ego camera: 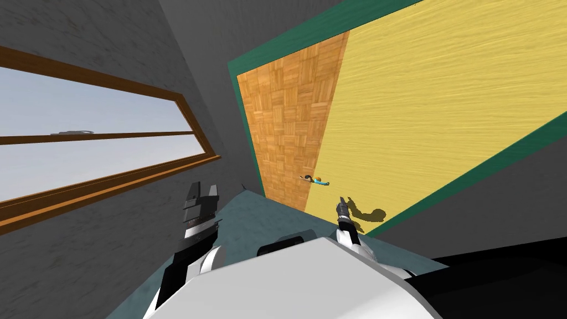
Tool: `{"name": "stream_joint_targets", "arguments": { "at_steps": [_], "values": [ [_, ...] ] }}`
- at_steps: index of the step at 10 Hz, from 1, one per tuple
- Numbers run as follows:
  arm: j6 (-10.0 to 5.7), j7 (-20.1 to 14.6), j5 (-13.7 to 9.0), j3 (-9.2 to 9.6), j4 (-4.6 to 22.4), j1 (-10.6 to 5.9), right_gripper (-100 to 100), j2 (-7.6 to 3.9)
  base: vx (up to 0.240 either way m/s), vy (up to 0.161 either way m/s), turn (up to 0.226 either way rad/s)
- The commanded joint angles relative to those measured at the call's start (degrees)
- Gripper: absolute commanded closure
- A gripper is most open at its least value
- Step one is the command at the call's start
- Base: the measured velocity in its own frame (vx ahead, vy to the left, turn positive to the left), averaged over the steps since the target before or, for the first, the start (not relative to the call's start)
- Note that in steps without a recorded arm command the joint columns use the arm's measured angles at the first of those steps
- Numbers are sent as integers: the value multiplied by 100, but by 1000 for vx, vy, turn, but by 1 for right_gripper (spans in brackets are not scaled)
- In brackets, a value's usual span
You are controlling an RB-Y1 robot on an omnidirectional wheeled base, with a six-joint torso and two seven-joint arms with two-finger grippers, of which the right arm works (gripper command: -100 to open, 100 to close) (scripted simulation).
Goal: Pull the door open
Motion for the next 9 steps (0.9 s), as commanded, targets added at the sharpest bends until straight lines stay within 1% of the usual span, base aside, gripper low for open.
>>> {"name": "stream_joint_targets", "arguments": {
  "at_steps": [1, 2, 3, 5, 7, 9],
  "values": [
    [-141, -61, -5, -12, 286, -57, -100, -72, 29, -43, -75],
    [-141, -61, -5, -12, 295, -57, -100, -72, 11, -24, 19],
    [-179, -164, -27, -47, 365, 67, -100, -191, 80, -67, -79],
    [-197, -209, -19, -30, 377, 77, -100, -215, 133, -78, -14],
    [-218, -255, 11, 24, 368, 33, -100, -203, 170, -78, 60],
    [-236, -285, 69, 130, 321, -96, -100, -131, 207, -43, 130]
  ]
}}
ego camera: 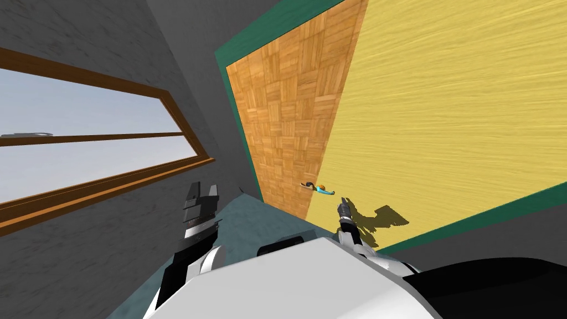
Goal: Pull the door open
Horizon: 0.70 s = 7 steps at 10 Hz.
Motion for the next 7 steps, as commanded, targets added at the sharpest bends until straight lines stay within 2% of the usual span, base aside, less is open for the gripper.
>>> {"name": "stream_joint_targets", "arguments": {
  "at_steps": [1, 2, 4, 5, 7],
  "values": [
    [99, 43, 7, 15, -273, 75, -100, 88, 142, -19, 75],
    [89, 32, 59, 108, -322, -50, -100, 165, 159, 10, 175],
    [48, 33, 53, 97, -246, -78, -100, 151, 108, 15, 56],
    [48, 33, 53, 97, -246, -78, 100, 151, -7, 0, -4],
    [48, 33, 53, 97, -246, -78, 100, 151, -21, -2, 9]
  ]
}}
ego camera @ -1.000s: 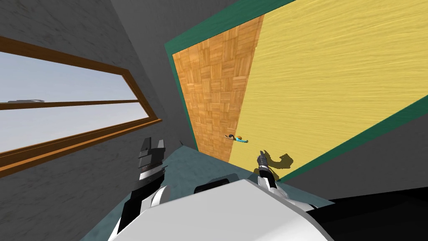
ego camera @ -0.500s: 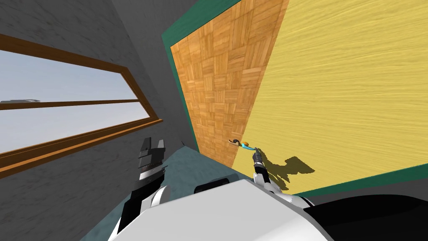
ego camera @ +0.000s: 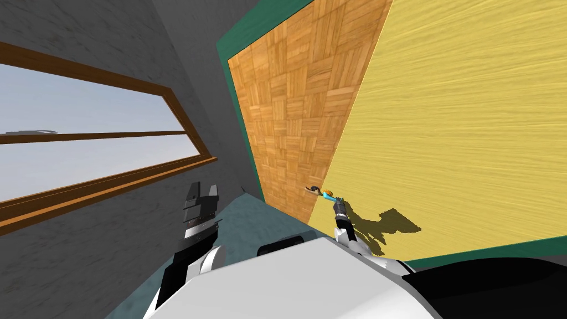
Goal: Pull the door open
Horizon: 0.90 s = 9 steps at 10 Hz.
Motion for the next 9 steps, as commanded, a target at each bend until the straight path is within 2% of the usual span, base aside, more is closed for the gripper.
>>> {"name": "stream_joint_targets", "arguments": {
  "at_steps": [1, 3, 4, 6, 7, 9],
  "values": [
    [-2, 1, -3, -6, 4, 9, 100, -6, -11, 0, 6],
    [-2, 1, -3, -6, 4, 9, 100, -6, 0, 0, 0],
    [5, -20, -9, -25, 31, 94, 100, -55, -115, -35, -43],
    [6, -30, -3, -19, -63, 108, 100, -65, -156, 7, -18],
    [6, -30, -3, -19, 32, 108, 100, -65, -45, 32, -15],
    [7, -93, 62, 68, 12, 132, 100, -85, -156, 39, 10]
  ]
}}
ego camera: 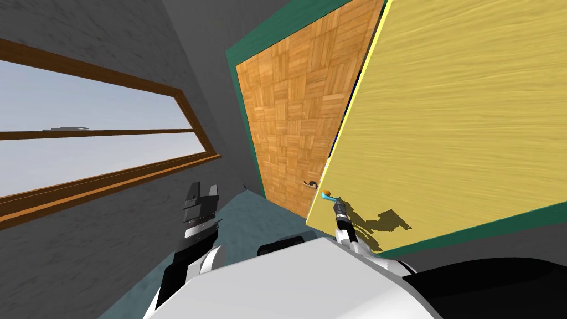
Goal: Pull the door open
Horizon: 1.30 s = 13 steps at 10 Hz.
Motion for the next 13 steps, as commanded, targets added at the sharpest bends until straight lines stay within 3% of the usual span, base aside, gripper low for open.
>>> {"name": "stream_joint_targets", "arguments": {
  "at_steps": [1, 8, 10, 11, 13],
  "values": [
    [24, -53, 51, 59, -27, 48, 100, -28, -203, 56, 44],
    [30, -262, 405, 574, -215, -175, 100, 106, -158, -17, 73],
    [30, -262, 405, 574, -215, -175, 100, 106, -34, -18, 18],
    [0, -280, 376, 520, -140, -161, 100, 32, -2, -15, -26],
    [-10, -375, 473, 665, -203, -133, 100, 23, -154, 2, 70]
  ]
}}
